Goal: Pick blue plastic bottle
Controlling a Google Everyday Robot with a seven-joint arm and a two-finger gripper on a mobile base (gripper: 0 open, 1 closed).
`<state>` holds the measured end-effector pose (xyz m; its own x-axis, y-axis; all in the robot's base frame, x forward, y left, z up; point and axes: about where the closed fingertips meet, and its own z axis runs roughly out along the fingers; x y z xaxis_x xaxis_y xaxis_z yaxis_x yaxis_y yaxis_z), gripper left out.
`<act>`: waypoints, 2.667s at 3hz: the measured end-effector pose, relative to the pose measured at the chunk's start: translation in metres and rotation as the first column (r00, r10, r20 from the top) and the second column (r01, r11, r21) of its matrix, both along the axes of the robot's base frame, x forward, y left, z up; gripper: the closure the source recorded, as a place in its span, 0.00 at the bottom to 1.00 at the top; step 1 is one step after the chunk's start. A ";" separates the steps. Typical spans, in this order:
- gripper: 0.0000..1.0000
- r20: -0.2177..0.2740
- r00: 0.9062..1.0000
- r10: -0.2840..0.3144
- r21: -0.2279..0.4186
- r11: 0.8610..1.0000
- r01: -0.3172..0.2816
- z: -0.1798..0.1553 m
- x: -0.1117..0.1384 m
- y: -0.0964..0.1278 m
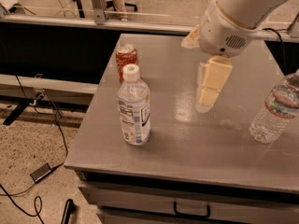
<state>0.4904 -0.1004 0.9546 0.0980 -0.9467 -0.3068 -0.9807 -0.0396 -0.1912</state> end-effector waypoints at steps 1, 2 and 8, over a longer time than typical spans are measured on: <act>0.00 -0.070 0.997 0.021 0.093 0.996 -0.014 -0.010 0.009 0.021; 0.00 -0.123 0.992 0.038 0.236 0.972 -0.008 -0.022 0.008 0.036; 0.00 -0.085 0.969 0.234 0.594 0.792 -0.139 -0.021 -0.033 0.110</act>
Offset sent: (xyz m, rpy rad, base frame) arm 0.0020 0.0288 -0.0191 0.5959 0.1945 -0.0561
